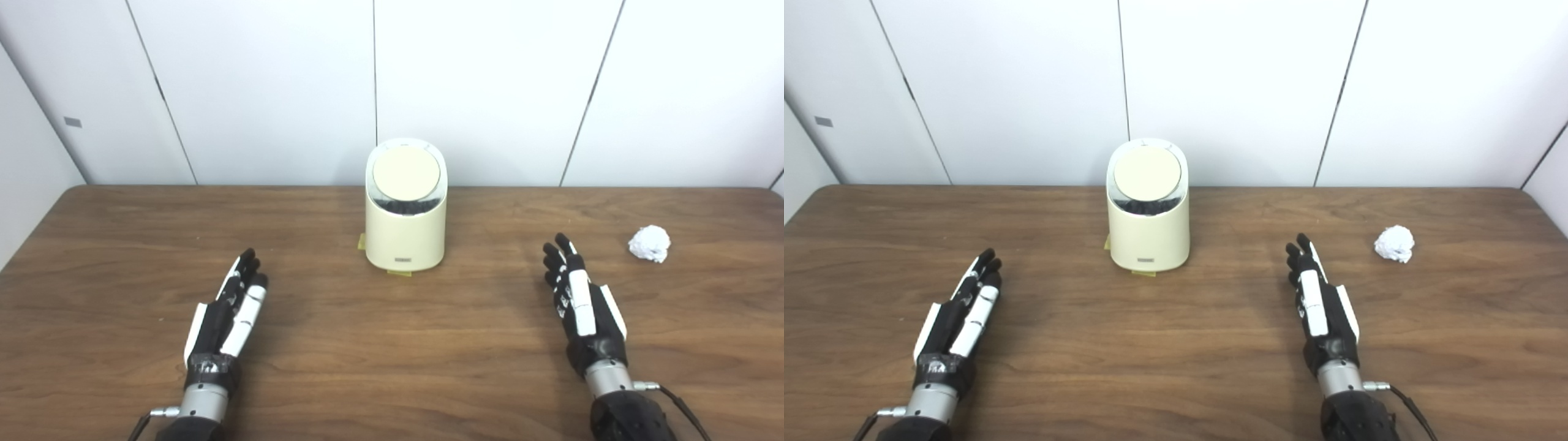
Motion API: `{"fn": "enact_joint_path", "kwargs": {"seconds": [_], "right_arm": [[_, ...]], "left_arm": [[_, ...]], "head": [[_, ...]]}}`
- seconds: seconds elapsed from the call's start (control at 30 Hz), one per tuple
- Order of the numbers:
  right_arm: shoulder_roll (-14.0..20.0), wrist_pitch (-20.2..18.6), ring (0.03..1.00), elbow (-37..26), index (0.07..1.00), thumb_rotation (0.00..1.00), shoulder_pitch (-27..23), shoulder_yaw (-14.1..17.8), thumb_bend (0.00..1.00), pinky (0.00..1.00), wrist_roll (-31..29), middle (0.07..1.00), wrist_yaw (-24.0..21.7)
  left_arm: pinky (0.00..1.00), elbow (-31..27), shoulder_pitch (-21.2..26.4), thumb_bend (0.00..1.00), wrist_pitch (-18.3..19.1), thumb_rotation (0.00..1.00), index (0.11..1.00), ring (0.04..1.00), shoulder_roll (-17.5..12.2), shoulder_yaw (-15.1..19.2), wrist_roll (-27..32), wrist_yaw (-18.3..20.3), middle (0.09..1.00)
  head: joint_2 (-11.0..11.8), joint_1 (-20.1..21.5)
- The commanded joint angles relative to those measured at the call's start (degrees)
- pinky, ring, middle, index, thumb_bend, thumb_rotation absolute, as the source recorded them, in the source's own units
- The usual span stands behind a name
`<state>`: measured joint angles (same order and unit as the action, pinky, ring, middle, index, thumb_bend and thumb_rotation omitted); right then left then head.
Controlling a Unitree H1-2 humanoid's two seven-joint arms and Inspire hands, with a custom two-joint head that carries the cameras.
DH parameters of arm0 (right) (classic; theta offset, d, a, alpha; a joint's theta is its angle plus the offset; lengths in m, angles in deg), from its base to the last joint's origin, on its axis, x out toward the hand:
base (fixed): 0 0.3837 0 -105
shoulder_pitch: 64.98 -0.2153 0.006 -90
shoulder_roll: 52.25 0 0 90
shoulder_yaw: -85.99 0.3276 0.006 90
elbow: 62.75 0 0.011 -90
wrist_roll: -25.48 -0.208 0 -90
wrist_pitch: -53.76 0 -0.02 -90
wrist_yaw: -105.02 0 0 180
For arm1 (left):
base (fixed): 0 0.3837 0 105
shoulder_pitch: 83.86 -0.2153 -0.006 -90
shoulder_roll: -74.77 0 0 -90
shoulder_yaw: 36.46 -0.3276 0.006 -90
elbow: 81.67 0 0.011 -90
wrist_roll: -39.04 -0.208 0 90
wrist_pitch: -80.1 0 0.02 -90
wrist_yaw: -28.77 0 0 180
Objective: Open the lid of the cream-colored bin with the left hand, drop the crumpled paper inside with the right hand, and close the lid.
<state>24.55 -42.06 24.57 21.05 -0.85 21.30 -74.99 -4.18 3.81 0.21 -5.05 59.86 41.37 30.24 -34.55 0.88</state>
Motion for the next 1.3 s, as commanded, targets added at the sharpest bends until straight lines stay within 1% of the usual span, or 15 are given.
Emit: {"fn": "enact_joint_path", "kwargs": {"seconds": [0.0, 0.1, 0.23, 0.3, 0.37, 0.5, 0.67, 0.77, 0.8, 0.93, 1.0, 1.1, 1.13, 1.2, 1.27], "right_arm": [[0.25, 2.47, 0.973, 0.71, 0.985, 0.97, -2.13, 0.29, 0.66, 0.99, -0.56, 0.956, -0.56], [0.70, 3.90, 0.976, 2.74, 0.992, 0.98, -2.80, 0.09, 0.64, 1.00, -0.49, 0.959, -0.88], [0.90, 4.76, 0.968, 3.39, 0.995, 0.99, -3.05, -0.25, 0.63, 0.99, -0.18, 0.957, -0.99], [0.88, 5.37, 0.965, 3.85, 0.993, 0.99, -3.21, -0.35, 0.63, 0.99, -0.08, 0.955, -0.98], [0.84, 5.58, 0.964, 4.05, 0.991, 0.99, -3.24, -0.44, 0.62, 0.98, 0.05, 0.954, -0.91], [0.65, 5.71, 0.960, 4.14, 0.989, 1.00, -3.20, -0.81, 0.61, 0.98, 0.20, 0.953, -0.93], [0.42, 5.46, 0.964, 3.75, 0.988, 1.00, -3.06, -1.27, 0.60, 0.98, 0.27, 0.954, -1.05], [0.43, 5.04, 0.968, 3.41, 0.992, 1.00, -3.12, -1.34, 0.60, 0.99, 0.30, 0.952, -0.95], [0.45, 4.91, 0.968, 3.37, 0.995, 1.00, -3.17, -1.32, 0.61, 0.99, 0.33, 0.952, -0.89], [0.42, 4.46, 0.976, 3.45, 0.991, 1.00, -3.20, -1.16, 0.63, 1.00, -0.39, 0.951, -1.18], [0.44, 4.63, 0.978, 3.67, 0.990, 1.00, -3.21, -1.28, 0.63, 1.00, -0.37, 0.952, -1.26], [0.43, 5.08, 0.976, 3.97, 0.988, 1.00, -3.16, -1.66, 0.63, 1.00, 0.22, 0.953, -1.16], [0.42, 5.04, 0.971, 3.93, 0.983, 1.00, -3.13, -1.77, 0.64, 0.99, 0.42, 0.952, -1.09], [0.38, 4.95, 0.970, 3.82, 0.982, 1.00, -3.01, -1.93, 0.64, 0.99, 0.64, 0.954, -1.02], [0.35, 4.69, 0.973, 3.60, 0.987, 1.00, -2.87, -2.00, 0.65, 0.99, 0.53, 0.956, -1.13]], "left_arm": [[1.00, -2.35, 4.33, 0.64, 0.79, 0.43, 1.000, 0.977, -0.64, 0.04, -0.95, -1.05, 0.951], [0.92, -3.52, 8.64, 0.66, 5.08, 0.43, 1.000, 0.959, -1.03, 0.54, -0.61, -1.50, 0.961], [0.81, -4.73, 15.82, 0.69, 10.29, 0.45, 1.000, 0.915, -2.85, -0.59, -4.48, -2.33, 0.950], [0.80, -4.91, 20.67, 0.72, 14.38, 0.45, 0.994, 0.908, -4.37, -2.14, -6.86, -1.63, 0.938], [0.80, -4.74, 23.86, 0.75, 16.54, 0.45, 0.988, 0.901, -5.44, -3.19, -8.09, -0.18, 0.930], [0.74, -1.64, 30.38, 0.82, 16.80, 0.44, 0.964, 0.872, -5.74, -4.09, -10.87, 3.59, 0.903], [0.74, 2.93, 37.29, 0.80, 16.82, 0.40, 0.962, 0.883, -5.20, -4.90, -16.96, 9.33, 0.916], [0.79, 6.14, 41.45, 0.82, 16.82, 0.41, 0.974, 0.905, -5.48, -5.96, -23.59, 14.66, 0.931], [0.80, 7.12, 42.78, 0.84, 16.82, 0.37, 0.971, 0.902, -5.16, -5.96, -25.66, 16.05, 0.928], [0.75, 11.06, 48.07, 0.86, 16.82, 0.29, 0.985, 0.878, -4.34, -6.78, -33.54, 21.86, 0.933], [0.75, 13.01, 50.35, 0.86, 16.82, 0.28, 0.990, 0.881, -4.04, -7.16, -37.91, 25.00, 0.939], [0.70, 16.22, 54.05, 0.87, 16.82, 0.25, 0.999, 0.889, -3.79, -8.21, -44.93, 29.90, 0.971], [0.72, 17.29, 55.20, 0.86, 16.82, 0.21, 1.000, 0.916, -3.74, -8.60, -46.64, 31.08, 0.989], [0.75, 18.92, 56.95, 0.86, 16.81, 0.17, 1.000, 0.943, -3.88, -9.50, -49.39, 32.70, 0.997], [0.72, 20.89, 58.93, 0.88, 16.81, 0.15, 1.000, 0.931, -4.56, -11.41, -51.72, 33.28, 1.000]], "head": [[-0.01, 0.00], [0.82, -0.23], [1.05, -0.36], [1.16, -0.43], [1.19, -0.49], [1.21, 0.00], [0.62, 0.32], [0.28, 0.19], [0.28, 0.19], [0.04, -0.02], [0.17, 0.00], [0.29, 0.11], [0.29, 0.11], [0.14, 0.01], [0.10, -0.18]]}}
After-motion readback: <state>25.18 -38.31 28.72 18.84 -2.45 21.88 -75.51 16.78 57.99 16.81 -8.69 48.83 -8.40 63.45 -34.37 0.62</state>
